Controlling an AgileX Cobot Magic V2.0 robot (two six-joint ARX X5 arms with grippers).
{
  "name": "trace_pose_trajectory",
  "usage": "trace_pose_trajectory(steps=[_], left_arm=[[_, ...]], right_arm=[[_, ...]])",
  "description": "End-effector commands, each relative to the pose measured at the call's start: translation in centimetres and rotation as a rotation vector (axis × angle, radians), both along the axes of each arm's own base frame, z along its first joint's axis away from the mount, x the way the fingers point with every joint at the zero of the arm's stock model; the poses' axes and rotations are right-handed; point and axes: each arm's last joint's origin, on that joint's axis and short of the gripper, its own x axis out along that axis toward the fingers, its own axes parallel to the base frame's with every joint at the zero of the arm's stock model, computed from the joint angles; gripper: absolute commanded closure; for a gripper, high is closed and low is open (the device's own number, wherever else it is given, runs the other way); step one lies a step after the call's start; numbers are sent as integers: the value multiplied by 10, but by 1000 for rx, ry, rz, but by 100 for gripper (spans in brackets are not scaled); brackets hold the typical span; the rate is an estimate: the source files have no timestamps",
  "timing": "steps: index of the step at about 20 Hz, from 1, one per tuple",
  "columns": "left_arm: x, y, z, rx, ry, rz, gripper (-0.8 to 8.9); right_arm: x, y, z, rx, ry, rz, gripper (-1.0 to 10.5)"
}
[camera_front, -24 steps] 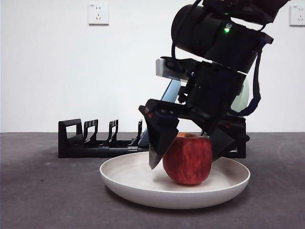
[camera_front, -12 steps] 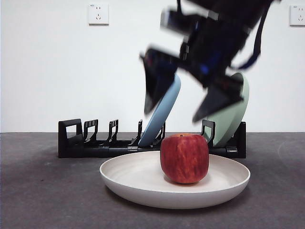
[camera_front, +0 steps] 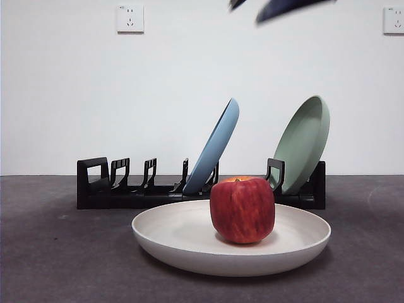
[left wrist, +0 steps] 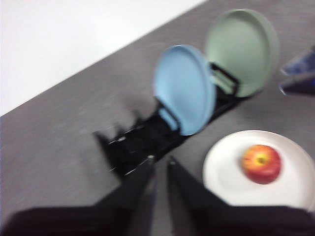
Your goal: Take the yellow plate from the plate rack,put the plate on the table,take the apple from the table,put the apple in the plate
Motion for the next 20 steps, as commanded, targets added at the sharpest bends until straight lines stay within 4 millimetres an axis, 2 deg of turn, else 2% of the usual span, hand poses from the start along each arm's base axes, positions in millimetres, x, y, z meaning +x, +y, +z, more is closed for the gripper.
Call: trace_pose_trajectory(steps=[1,7,9,12,15,20], left_arm=[[6,-10,-2,65,-21,-87,822],[12,-24,-9,22,-28,-197,822],[14,-28,-24,5,-50,-214,823],[17,-31,-60,-30,-80,-216,823],[18,-24,-103,-90,-134,-188,822],[15,1,-159,-174,-171,-119,823]], right_arm=[[-12,-16,10,-11,-30,-10,957],[-38,-54,11,-164,5,-124,958],[-46,-62,15,-143,-17,-138,958],[-54,-68,9,-83,-86,-143,958],[-57,-70,-21,8,-116,-165,958],[-57,-69,-90,121,-91,-202,958]])
